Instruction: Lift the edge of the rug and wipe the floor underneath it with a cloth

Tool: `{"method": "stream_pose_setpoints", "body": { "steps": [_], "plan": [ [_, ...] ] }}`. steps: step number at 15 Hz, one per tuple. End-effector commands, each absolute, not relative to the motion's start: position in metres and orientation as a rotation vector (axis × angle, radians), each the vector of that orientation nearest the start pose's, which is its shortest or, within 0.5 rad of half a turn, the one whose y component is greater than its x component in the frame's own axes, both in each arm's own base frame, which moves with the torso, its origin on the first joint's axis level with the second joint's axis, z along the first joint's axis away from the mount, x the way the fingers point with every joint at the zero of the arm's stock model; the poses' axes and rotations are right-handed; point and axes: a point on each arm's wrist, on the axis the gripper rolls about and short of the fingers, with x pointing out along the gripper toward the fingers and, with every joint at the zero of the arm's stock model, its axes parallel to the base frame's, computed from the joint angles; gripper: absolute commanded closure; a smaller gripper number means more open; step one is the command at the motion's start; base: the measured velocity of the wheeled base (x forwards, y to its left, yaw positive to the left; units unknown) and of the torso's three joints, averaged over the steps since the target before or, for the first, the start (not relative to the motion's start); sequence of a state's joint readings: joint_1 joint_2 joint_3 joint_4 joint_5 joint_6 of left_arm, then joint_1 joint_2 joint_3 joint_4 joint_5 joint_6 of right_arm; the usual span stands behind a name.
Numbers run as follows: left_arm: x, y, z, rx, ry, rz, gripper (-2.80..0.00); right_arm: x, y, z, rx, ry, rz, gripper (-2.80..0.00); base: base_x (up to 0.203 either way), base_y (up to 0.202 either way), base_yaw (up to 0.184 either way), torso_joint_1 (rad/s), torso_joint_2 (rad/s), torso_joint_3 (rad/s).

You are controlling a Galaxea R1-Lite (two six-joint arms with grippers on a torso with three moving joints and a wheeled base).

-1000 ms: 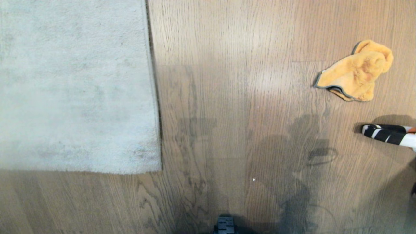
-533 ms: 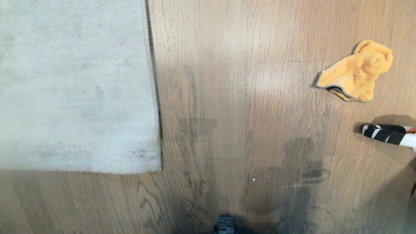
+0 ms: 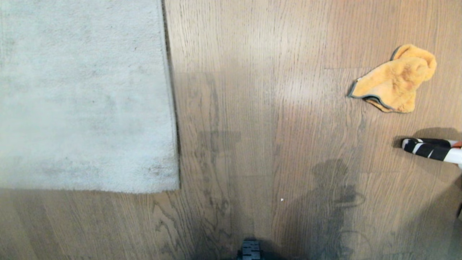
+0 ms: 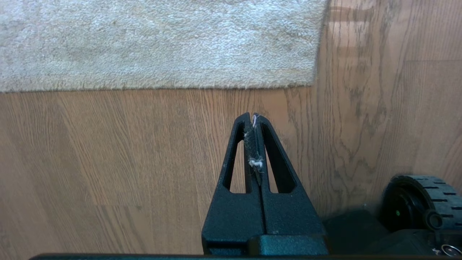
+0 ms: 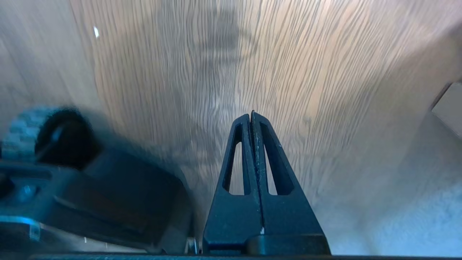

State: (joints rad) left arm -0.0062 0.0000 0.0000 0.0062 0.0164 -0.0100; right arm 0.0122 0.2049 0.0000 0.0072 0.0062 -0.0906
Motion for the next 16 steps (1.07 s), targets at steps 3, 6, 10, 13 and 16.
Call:
{"method": "stream_pose_setpoints", "body": {
  "steps": [3, 6, 10, 13, 16],
  "plan": [
    [-0.0228, 0.0005, 0.0749, -0.011, 0.006, 0.011, 0.0, -0.022, 0.0004, 0.0751, -0.082, 0.016, 0.007, 0.0, 0.0, 0.0, 0.0, 0.0, 0.0, 0.0],
    [-0.0228, 0.0005, 0.0749, -0.011, 0.006, 0.011, 0.0, -0.0228, 0.0004, 0.0749, -0.08, 0.006, 0.005, 0.0, 0.0, 0.0, 0.0, 0.0, 0.0, 0.0],
    [-0.0228, 0.0005, 0.0749, -0.011, 0.006, 0.011, 0.0, -0.0228, 0.0003, 0.075, -0.045, 0.005, 0.003, 0.0, 0.0, 0.0, 0.0, 0.0, 0.0, 0.0],
    [-0.0228, 0.0005, 0.0749, -0.011, 0.006, 0.011, 0.0, -0.0228, 0.0002, 0.075, -0.023, 0.005, -0.001, 0.0, 0.0, 0.0, 0.0, 0.0, 0.0, 0.0],
    [-0.0228, 0.0005, 0.0749, -0.011, 0.006, 0.011, 0.0, -0.0228, 0.0002, 0.075, -0.023, 0.005, -0.001, 0.0, 0.0, 0.0, 0.0, 0.0, 0.0, 0.0]
  ]
}}
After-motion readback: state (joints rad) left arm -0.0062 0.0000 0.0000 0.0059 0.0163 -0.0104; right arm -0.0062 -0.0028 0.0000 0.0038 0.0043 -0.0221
